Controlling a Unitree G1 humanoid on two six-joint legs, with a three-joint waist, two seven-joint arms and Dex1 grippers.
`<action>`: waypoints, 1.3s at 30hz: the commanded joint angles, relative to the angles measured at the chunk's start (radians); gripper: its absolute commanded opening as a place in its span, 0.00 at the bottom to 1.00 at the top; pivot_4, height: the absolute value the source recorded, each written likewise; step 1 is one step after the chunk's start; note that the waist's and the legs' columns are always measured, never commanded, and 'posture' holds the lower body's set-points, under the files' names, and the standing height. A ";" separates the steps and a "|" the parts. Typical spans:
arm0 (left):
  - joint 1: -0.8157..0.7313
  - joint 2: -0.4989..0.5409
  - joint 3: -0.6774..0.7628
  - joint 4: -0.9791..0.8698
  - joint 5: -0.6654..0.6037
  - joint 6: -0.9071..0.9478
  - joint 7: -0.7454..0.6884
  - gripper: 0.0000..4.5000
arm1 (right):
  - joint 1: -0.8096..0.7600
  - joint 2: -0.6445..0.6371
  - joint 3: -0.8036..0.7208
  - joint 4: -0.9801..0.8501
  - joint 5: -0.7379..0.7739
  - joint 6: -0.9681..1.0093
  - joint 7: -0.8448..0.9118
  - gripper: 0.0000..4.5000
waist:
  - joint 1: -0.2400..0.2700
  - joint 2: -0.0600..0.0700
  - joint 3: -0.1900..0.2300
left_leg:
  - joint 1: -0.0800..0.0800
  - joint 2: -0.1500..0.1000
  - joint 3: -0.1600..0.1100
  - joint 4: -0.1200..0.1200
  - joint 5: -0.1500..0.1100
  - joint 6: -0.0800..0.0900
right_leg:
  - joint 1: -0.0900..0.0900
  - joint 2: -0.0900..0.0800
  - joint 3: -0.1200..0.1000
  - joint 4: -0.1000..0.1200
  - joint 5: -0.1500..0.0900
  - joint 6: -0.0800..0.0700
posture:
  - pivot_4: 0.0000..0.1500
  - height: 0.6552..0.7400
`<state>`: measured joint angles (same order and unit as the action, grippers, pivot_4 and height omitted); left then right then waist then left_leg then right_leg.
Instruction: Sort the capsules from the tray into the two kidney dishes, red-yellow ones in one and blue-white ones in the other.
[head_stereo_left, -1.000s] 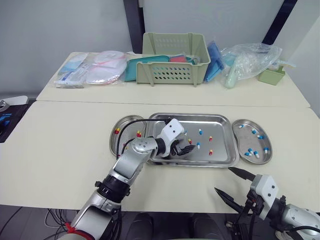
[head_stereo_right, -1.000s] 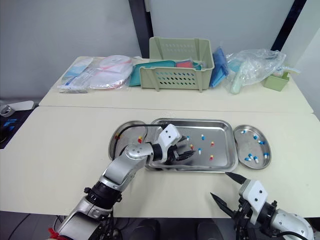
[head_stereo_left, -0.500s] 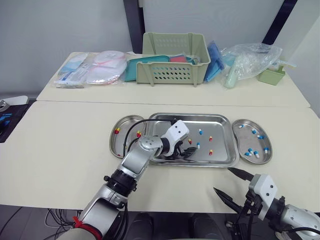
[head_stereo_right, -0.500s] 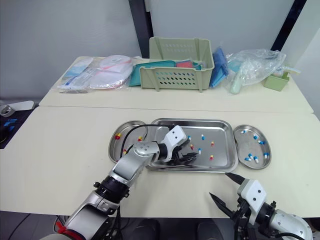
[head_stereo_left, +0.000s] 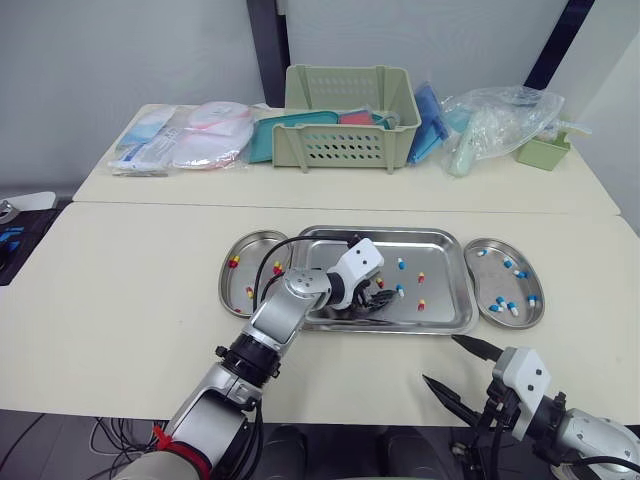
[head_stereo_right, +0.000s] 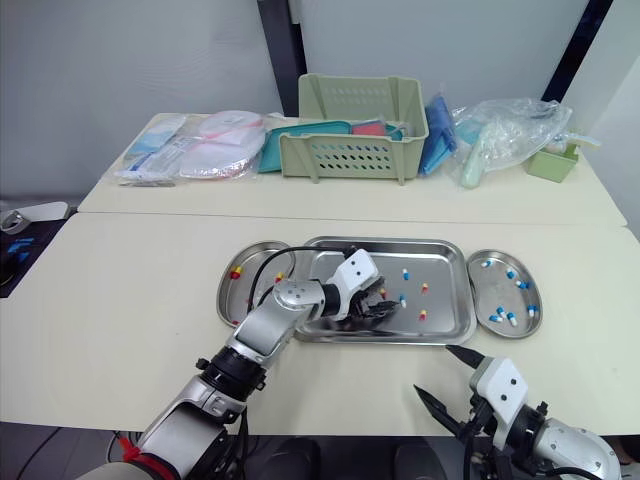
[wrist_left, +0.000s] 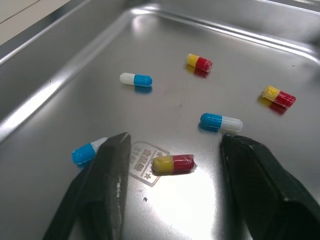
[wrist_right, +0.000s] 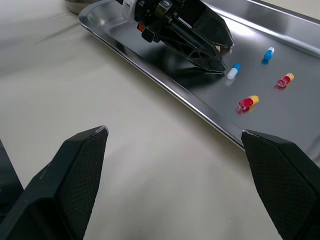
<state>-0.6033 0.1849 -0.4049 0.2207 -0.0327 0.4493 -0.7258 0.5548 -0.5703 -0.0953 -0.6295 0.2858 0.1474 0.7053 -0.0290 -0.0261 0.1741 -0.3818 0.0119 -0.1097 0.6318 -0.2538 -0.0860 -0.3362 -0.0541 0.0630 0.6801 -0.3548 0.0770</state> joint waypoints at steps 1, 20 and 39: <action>-0.004 -0.001 -0.002 0.003 0.008 0.003 -0.012 0.40 | -0.010 -0.005 -0.003 -0.042 0.001 0.003 -0.008 1.00 | 0.000 0.000 0.000 | 0.000 0.000 0.000 0.000 0.000 0.000 | 0.000 0.000 0.000 0.000 0.000 0.000 | 1.00 1.00; 0.031 0.161 0.168 -0.438 -0.164 0.245 -0.099 0.10 | -0.048 -0.018 -0.029 -0.038 0.017 -0.031 0.014 1.00 | -0.005 0.000 0.000 | 0.000 0.000 0.000 0.000 0.000 0.000 | 0.000 0.000 0.000 0.000 0.000 0.000 | 1.00 1.00; 0.428 0.476 0.651 -0.689 -0.304 0.393 0.033 0.10 | -0.362 -0.120 0.062 0.089 0.114 -0.020 0.228 1.00 | 0.007 -0.001 0.001 | -0.001 0.001 -0.001 0.000 0.000 0.000 | 0.000 0.000 -0.001 0.000 0.000 0.000 | 1.00 1.00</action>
<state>-0.1738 0.6709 0.2188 -0.4351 -0.3331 0.8743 -0.7214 0.2028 -0.6931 -0.0373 -0.5390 0.3851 0.1381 0.9196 -0.0224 -0.0266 0.1750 -0.3824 0.0125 -0.1112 0.6317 -0.2538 -0.0859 -0.3364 -0.0546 0.0618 0.6796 -0.3548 0.0768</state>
